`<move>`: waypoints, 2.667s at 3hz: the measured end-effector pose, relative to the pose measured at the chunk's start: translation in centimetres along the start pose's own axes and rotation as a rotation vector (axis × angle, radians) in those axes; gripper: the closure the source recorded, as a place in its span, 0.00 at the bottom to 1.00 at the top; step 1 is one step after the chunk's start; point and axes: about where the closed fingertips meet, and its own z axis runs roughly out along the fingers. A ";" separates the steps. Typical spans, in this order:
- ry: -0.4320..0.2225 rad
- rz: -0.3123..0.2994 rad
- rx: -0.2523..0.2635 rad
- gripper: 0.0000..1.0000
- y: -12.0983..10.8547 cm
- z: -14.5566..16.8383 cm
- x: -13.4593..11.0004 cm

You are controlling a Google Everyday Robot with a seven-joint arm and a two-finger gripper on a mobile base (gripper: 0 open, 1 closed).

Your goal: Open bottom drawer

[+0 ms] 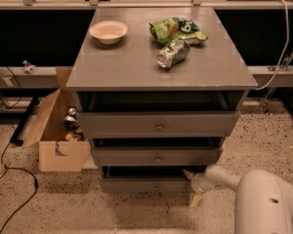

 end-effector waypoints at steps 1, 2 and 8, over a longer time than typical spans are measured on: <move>0.057 -0.001 -0.050 0.00 0.0 0.8 0.0; 0.071 0.008 -0.090 0.12 0.4 1.3 0.1; 0.045 0.078 -0.149 0.81 5.6 -1.3 0.8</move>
Offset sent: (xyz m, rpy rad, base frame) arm -0.0046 -0.0024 -0.0164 -0.0979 0.1453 0.0244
